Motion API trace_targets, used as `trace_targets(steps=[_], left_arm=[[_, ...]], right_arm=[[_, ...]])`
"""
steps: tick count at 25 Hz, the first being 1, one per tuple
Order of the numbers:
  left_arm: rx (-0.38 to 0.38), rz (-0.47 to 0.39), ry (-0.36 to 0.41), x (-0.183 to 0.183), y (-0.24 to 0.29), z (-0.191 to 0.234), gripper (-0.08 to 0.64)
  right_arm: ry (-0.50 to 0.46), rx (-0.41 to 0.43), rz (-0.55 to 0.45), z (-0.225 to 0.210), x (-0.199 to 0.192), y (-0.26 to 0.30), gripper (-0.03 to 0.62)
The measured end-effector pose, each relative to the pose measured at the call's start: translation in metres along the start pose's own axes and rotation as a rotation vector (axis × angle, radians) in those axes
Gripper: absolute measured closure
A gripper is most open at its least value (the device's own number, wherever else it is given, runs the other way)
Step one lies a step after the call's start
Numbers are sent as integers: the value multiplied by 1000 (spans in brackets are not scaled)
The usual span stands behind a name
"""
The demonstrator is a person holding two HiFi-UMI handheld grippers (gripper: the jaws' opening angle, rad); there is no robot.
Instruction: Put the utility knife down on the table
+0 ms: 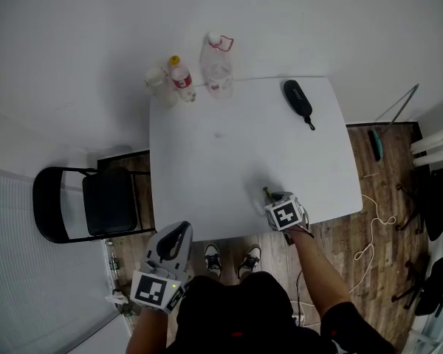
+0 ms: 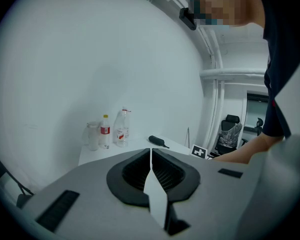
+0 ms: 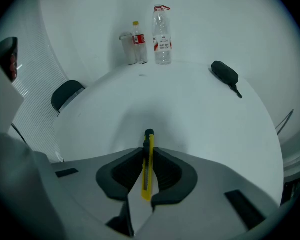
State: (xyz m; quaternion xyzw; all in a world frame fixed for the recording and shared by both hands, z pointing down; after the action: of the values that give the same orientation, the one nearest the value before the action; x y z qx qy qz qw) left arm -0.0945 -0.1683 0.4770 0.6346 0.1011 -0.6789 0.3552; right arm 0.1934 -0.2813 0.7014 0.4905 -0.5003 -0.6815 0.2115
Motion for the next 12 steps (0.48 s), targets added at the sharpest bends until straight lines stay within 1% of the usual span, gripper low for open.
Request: trace_targets(steps=[3,4,5,7,10,12], left_arm=[[-2,-4,6,0,-2,3,529],[-5,-5,4,0,-2,4,529],[-8,-6,2,0,-3,4,529],[-13,-9,7,1,-4,5,529],[-31,-25,18,5,-6,7,529],[-61,-40,16,9,-6,5,529]], right_arm=[[12,-19,-9,-2,-2,0,511],[18,-20,-14,-3,-1,-2,495],[25,-21,-22,-3,-1,-5,459],[40,-33,-61,-4,5,-20,459],[63,-70,-199,-6,18,-57,469],[75,-93,-305,-6,24,-82,514]])
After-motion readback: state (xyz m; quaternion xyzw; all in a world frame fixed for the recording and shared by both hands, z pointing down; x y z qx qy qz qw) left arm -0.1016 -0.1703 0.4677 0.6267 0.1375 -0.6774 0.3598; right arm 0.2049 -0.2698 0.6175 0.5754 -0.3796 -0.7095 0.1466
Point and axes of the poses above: the fingertips, and each gripper's own axes: y forward along the fingers, z to its left, x out of its top, the point moved 9 cm from there along -y, backward along the fingers, and after that the axes turned 8 degrees about -x, right-handed, at the moved point
